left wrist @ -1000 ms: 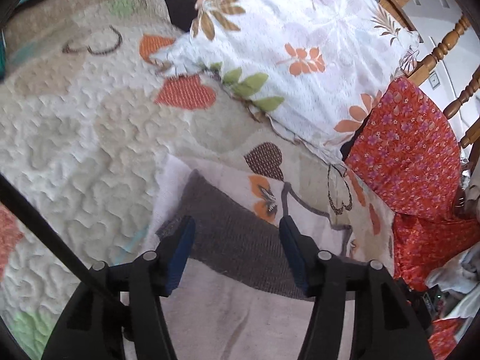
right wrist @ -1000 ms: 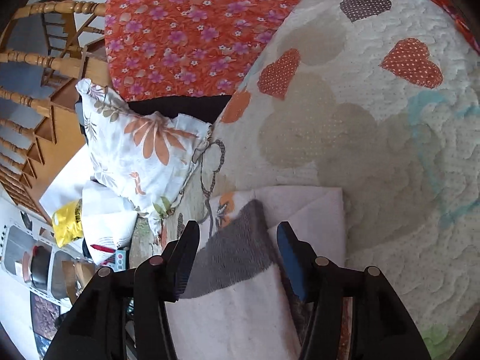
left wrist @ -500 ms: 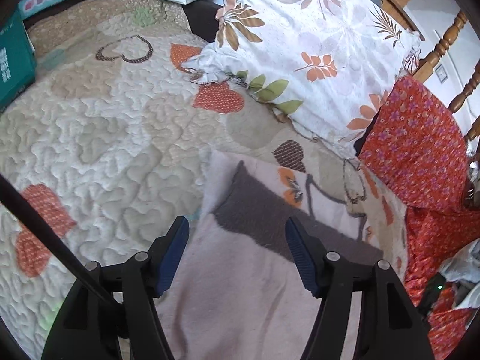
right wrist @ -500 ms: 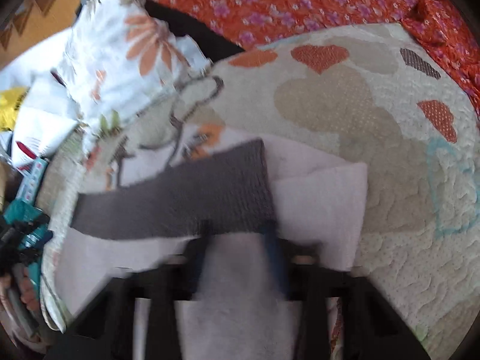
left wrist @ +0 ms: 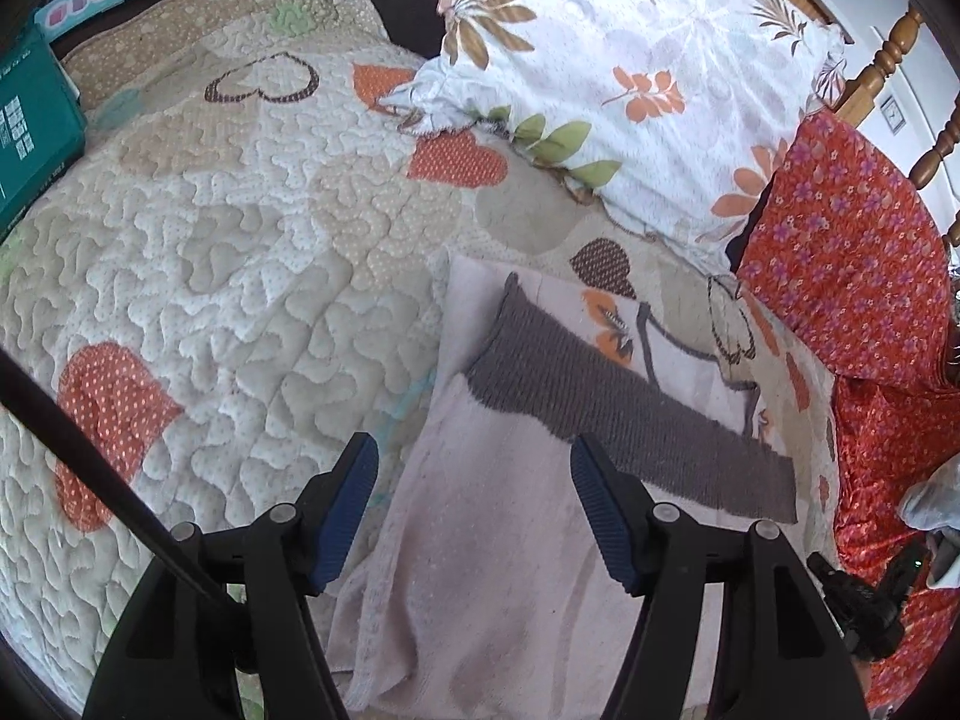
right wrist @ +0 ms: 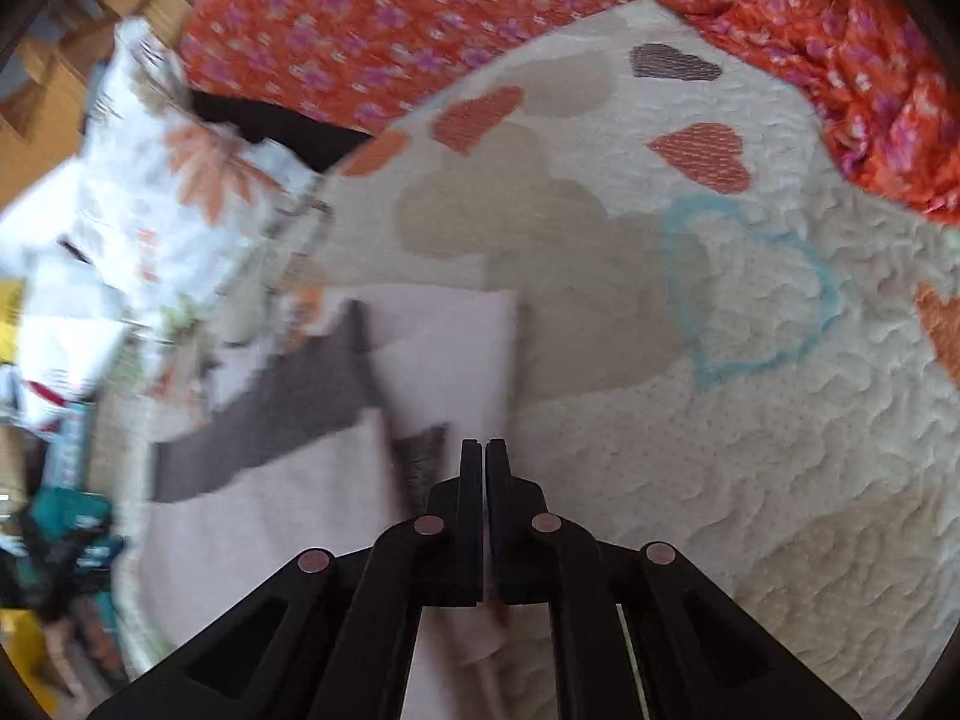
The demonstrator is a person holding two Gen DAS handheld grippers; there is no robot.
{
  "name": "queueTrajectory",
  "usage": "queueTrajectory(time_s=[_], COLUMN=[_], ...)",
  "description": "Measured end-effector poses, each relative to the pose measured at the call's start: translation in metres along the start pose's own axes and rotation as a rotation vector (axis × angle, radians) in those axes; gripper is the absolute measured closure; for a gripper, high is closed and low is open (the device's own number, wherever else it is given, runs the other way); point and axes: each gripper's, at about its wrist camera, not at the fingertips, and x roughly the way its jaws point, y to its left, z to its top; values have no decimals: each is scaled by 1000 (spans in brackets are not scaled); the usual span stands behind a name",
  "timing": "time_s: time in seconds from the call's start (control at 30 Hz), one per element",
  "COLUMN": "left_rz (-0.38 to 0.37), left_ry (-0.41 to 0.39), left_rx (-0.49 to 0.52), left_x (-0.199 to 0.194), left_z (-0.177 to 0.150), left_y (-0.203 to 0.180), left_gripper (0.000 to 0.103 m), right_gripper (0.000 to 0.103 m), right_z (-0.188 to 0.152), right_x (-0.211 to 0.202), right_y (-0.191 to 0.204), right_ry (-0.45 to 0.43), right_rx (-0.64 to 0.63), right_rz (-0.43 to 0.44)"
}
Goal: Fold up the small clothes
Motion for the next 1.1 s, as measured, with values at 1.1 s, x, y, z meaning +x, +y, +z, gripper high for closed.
queueTrajectory(time_s=[1.1], left_rz=[1], left_ry=[33], left_rx=[21], left_x=[-4], left_z=[-17], left_y=[-2], left_gripper=[37], right_gripper=[74], right_z=[-21], right_x=[23], right_y=[29], right_ry=[31], right_rx=[-149], right_rz=[-21])
